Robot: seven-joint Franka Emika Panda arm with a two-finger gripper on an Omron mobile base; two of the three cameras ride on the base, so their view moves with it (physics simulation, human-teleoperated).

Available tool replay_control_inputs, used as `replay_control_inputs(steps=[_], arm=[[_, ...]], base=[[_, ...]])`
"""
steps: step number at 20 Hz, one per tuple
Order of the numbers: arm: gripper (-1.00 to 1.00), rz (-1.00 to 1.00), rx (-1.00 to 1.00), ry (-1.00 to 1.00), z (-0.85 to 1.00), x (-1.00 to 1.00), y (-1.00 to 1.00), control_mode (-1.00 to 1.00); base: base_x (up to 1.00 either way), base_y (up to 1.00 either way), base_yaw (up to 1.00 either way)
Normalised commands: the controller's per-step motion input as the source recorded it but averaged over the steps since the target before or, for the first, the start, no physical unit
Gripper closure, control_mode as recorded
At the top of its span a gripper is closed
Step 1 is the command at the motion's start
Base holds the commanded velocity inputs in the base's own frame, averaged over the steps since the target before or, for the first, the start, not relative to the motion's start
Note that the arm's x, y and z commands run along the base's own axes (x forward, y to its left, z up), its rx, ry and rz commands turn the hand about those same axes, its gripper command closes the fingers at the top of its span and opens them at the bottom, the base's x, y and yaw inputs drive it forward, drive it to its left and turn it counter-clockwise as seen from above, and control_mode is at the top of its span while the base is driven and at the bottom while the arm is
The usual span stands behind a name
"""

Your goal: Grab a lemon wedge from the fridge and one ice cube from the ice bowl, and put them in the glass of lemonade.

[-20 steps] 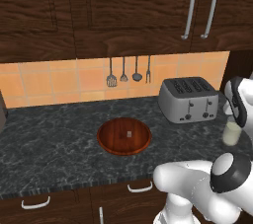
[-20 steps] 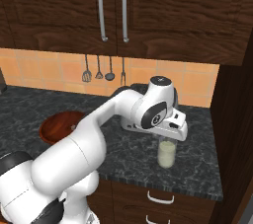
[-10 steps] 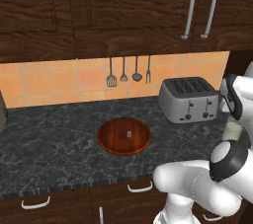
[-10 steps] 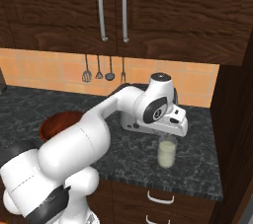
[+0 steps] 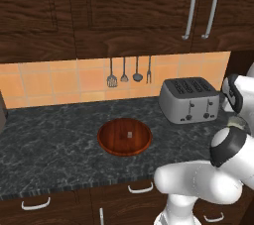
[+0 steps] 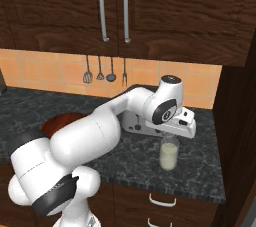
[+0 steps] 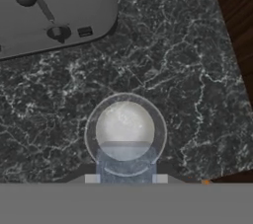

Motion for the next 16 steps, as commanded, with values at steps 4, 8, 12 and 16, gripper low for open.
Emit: replay_control_inputs(steps=[4,8,12,16], arm=[[1.00,0.00,0.00,0.00,-0.37,0.00,0.00,-1.00],[1.00,0.00,0.00,0.00,-0.22,0.01,0.00,-1.00],[1.00,0.00,0.00,0.00,0.00,0.07,0.00,-1.00],[1.00,0.00,0.00,0.01,0.00,0.12,0.00,-1.00]], base=[[0.00,0.00,0.00],[0.00,0.00,0.00],[0.00,0.00,0.00],[0.00,0.00,0.00]])
